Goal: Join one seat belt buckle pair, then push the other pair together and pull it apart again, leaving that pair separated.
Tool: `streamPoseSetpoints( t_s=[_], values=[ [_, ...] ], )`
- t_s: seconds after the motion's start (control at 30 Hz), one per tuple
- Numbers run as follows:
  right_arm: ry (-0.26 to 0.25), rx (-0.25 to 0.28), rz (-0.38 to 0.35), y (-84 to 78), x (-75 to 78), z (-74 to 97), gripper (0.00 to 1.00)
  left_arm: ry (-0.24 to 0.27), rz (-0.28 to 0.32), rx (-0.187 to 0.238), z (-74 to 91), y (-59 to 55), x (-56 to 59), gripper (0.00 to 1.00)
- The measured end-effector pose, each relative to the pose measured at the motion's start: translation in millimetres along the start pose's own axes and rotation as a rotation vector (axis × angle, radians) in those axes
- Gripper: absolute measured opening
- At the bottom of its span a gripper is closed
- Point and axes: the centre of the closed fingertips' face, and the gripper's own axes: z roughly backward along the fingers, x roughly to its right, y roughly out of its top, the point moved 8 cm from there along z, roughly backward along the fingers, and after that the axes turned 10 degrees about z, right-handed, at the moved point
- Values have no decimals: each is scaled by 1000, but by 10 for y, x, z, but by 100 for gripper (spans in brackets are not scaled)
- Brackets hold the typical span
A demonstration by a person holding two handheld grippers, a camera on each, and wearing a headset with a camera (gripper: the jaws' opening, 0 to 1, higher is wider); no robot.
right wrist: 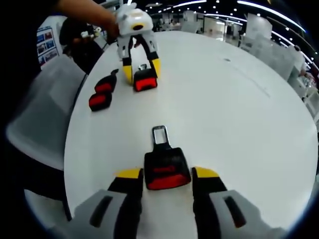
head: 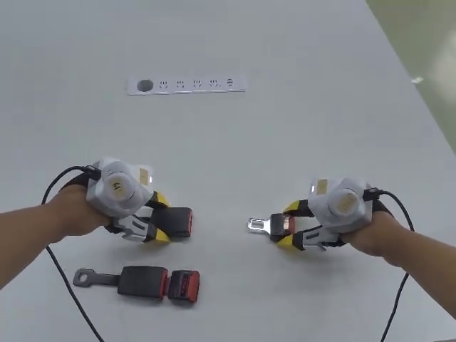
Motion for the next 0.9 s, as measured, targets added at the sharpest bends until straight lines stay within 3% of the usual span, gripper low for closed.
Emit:
streamPoseSetpoints(
  t_s=[0.03, 0.07, 0.17, 0.27, 0.33, 0.37, 0.47, 0.6, 0.9],
  values=[
    [-37, 38, -10, 26, 6, 11, 51, 28, 17, 13, 51, 19, -2, 50],
    [-55, 43, -42, 27, 10, 21, 56, 62, 53, 62, 78, 65, -7, 56],
    [-122, 89, -95, 56, 38, 67, 69, 78, 138, 193, 269, 157, 18, 73],
    [-185, 137, -181, 104, 30, 113, 80, 116, 217, 232, 395, 146, 23, 82],
    [-259, 200, -237, 163, 42, 157, 84, 157, 278, 290, 503, 136, 27, 87],
    [-283, 215, -255, 180, 42, 174, 84, 186, 329, 331, 571, 124, 36, 89],
    [-350, 263, -308, 244, 22, 214, 90, 231, 401, 416, 697, 77, 92, 94],
    [-390, 276, -308, 342, -61, 264, 92, 292, 489, 460, 846, -71, 220, 100],
    [-441, 329, -300, 513, -304, 375, 94, 394, 571, 552, 1196, -448, 583, 100]
  ],
)
